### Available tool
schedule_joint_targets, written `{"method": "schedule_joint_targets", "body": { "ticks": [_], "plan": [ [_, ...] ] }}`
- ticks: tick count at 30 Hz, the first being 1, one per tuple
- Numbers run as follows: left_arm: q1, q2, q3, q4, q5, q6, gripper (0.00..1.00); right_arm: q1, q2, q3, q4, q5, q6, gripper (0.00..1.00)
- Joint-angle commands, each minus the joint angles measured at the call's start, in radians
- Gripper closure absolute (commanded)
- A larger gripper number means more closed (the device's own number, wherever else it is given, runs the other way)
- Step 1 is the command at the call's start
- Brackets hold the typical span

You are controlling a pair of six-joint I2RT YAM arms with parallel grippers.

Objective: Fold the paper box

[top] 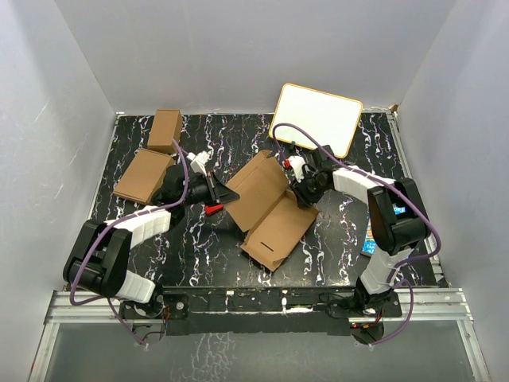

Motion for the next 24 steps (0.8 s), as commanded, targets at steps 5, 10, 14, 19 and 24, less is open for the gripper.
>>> {"method": "schedule_joint_targets", "body": {
  "ticks": [5, 10, 14, 19, 24],
  "plan": [
    [0.002, -0.001, 0.048, 0.003, 0.039, 0.018, 1.0, 0.027, 0.033, 0.049, 0.088, 0.039, 0.035, 0.66],
    [0.003, -0.001, 0.052, -0.007, 0.038, 0.028, 1.0, 0.032, 0.021, 0.024, 0.115, 0.094, 0.037, 0.84],
    [0.002, -0.002, 0.059, -0.015, 0.038, 0.033, 1.0, 0.033, -0.003, 0.002, 0.146, 0.163, 0.042, 0.92],
    [0.003, -0.005, 0.067, -0.028, 0.035, 0.041, 1.0, 0.033, 0.0, 0.014, 0.103, 0.108, 0.034, 0.78],
    [0.002, -0.006, 0.067, -0.029, 0.034, 0.042, 1.0, 0.033, -0.02, 0.019, 0.106, 0.071, 0.036, 0.56]
  ]
}}
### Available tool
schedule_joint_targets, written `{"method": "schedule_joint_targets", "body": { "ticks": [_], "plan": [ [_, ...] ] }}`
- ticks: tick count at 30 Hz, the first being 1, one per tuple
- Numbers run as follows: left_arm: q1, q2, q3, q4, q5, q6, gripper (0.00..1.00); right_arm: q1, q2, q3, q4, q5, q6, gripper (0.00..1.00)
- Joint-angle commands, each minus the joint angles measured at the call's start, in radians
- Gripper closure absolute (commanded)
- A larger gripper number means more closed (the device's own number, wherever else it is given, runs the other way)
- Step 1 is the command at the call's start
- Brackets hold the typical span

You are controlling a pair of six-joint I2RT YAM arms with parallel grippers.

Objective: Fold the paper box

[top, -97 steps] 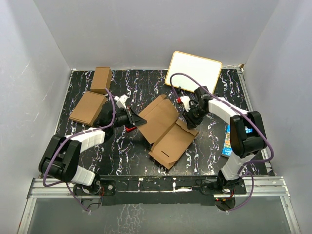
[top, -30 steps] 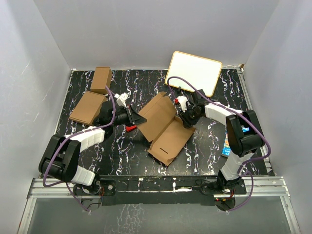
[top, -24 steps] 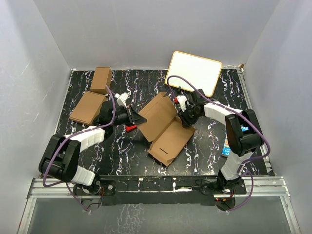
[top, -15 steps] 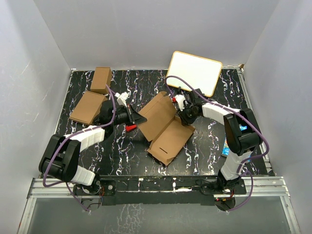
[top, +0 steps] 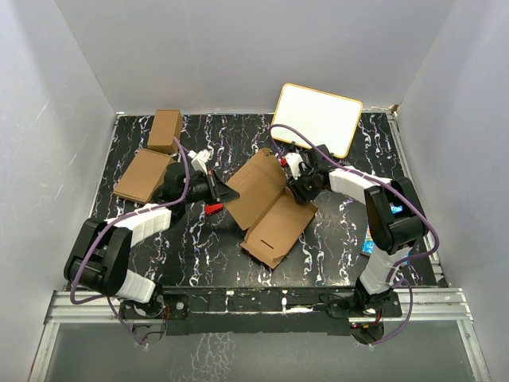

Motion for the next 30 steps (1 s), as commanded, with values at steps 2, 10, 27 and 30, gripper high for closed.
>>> {"method": "schedule_joint_targets", "body": {
  "ticks": [2, 10, 27, 30],
  "plan": [
    [0.002, -0.014, 0.038, 0.002, 0.026, 0.009, 1.0, -0.004, -0.053, 0.012, 0.033, -0.013, 0.005, 0.57],
    [0.0, -0.006, 0.044, 0.005, 0.03, 0.006, 1.0, 0.007, -0.04, 0.001, 0.099, 0.048, 0.031, 0.76],
    [-0.001, -0.021, 0.053, -0.033, 0.014, 0.05, 1.0, -0.034, -0.129, -0.05, -0.028, -0.033, -0.095, 0.5],
    [-0.001, -0.015, 0.058, -0.028, 0.019, 0.051, 1.0, -0.038, -0.116, -0.049, -0.047, -0.022, -0.11, 0.51]
  ]
}}
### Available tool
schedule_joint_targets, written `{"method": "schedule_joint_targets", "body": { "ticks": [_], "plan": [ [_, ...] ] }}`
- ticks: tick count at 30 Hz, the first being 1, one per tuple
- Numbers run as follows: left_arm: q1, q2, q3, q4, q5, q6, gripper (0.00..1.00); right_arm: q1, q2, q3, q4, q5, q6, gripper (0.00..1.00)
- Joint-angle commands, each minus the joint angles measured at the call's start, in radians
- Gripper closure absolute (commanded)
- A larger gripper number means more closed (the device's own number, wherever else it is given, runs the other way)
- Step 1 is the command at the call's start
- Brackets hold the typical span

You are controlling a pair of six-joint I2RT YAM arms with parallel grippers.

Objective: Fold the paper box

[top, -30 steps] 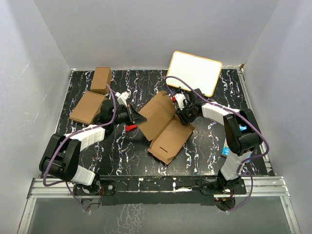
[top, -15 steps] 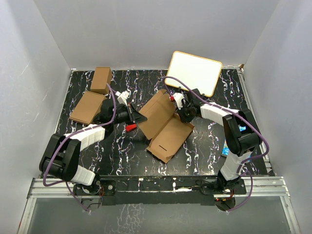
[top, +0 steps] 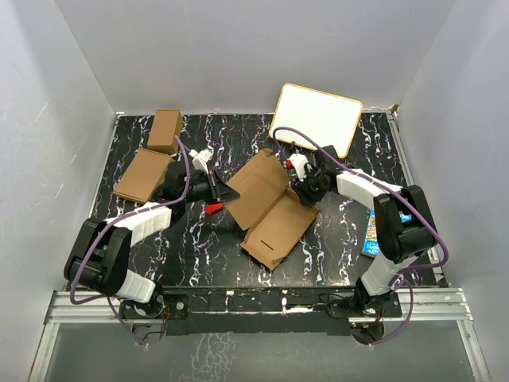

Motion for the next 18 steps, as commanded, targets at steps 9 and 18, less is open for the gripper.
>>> {"method": "schedule_joint_targets", "body": {
  "ticks": [9, 18],
  "plan": [
    [0.0, -0.005, 0.062, 0.006, 0.025, 0.031, 1.0, -0.014, 0.005, 0.0, -0.019, 0.03, -0.044, 0.74],
    [0.0, 0.037, 0.128, 0.012, 0.062, 0.078, 1.0, -0.023, -0.035, 0.002, -0.023, -0.008, -0.002, 0.84]
  ]
}}
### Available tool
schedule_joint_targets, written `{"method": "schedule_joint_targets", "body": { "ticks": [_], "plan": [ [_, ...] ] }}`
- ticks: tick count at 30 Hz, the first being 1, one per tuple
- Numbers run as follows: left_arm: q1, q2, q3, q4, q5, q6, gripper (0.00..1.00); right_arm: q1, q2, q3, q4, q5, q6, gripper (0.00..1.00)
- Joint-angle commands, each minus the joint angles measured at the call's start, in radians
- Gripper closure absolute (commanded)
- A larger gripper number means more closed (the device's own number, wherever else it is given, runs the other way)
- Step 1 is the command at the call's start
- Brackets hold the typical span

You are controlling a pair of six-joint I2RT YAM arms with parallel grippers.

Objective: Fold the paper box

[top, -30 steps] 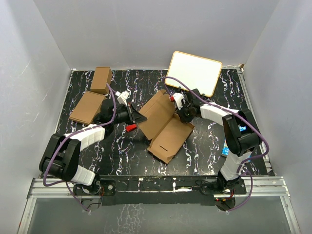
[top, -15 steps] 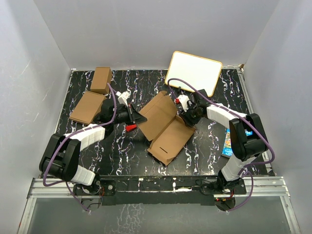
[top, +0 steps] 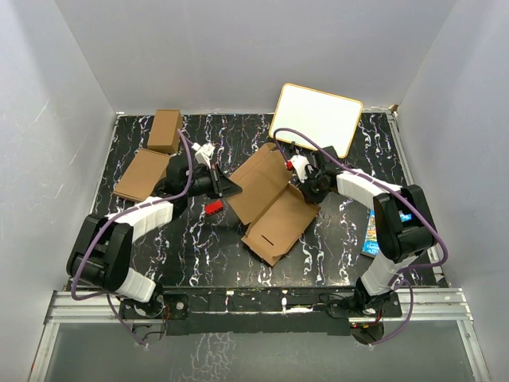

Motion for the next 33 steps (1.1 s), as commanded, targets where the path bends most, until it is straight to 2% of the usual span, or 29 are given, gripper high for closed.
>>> {"method": "schedule_joint_targets", "body": {
  "ticks": [1, 3, 5, 10, 16, 20, 21, 22, 23, 24, 27, 33],
  "plan": [
    [0.002, 0.03, 0.094, -0.001, 0.066, 0.068, 1.0, -0.018, -0.044, 0.005, -0.001, -0.043, 0.014, 0.76],
    [0.001, 0.066, 0.153, -0.062, 0.104, 0.123, 1.0, -0.042, -0.068, 0.001, -0.01, -0.087, 0.014, 0.55],
    [0.002, 0.111, 0.216, -0.121, 0.145, 0.174, 1.0, -0.078, -0.088, 0.002, -0.028, -0.134, 0.013, 0.43],
    [0.003, 0.228, 0.382, -0.346, 0.205, 0.385, 1.0, -0.196, -0.149, 0.004, -0.059, -0.28, 0.011, 0.34],
    [0.003, 0.364, 0.602, -0.575, 0.231, 0.567, 1.0, -0.276, -0.228, -0.019, -0.044, -0.47, 0.005, 0.34],
    [0.003, 0.417, 0.697, -0.649, 0.26, 0.659, 1.0, -0.323, -0.304, -0.075, 0.035, -0.632, -0.005, 0.3],
    [0.003, 0.419, 0.707, -0.652, 0.27, 0.681, 1.0, -0.331, -0.325, -0.093, 0.066, -0.67, -0.005, 0.25],
    [0.004, 0.416, 0.711, -0.65, 0.284, 0.703, 1.0, -0.34, -0.348, -0.11, 0.123, -0.699, 0.019, 0.16],
    [0.004, 0.408, 0.709, -0.641, 0.299, 0.728, 1.0, -0.359, -0.368, -0.126, 0.2, -0.724, 0.101, 0.04],
    [0.003, 0.394, 0.699, -0.625, 0.311, 0.749, 1.0, -0.38, -0.377, -0.137, 0.294, -0.765, 0.245, 0.0],
    [0.003, 0.339, 0.655, -0.569, 0.349, 0.811, 1.0, -0.42, -0.35, -0.071, 0.337, -0.879, 0.296, 0.0],
    [0.002, 0.221, 0.584, -0.567, 0.405, 0.948, 1.0, -0.42, -0.34, -0.04, 0.396, -0.944, 0.216, 0.0]
  ]
}}
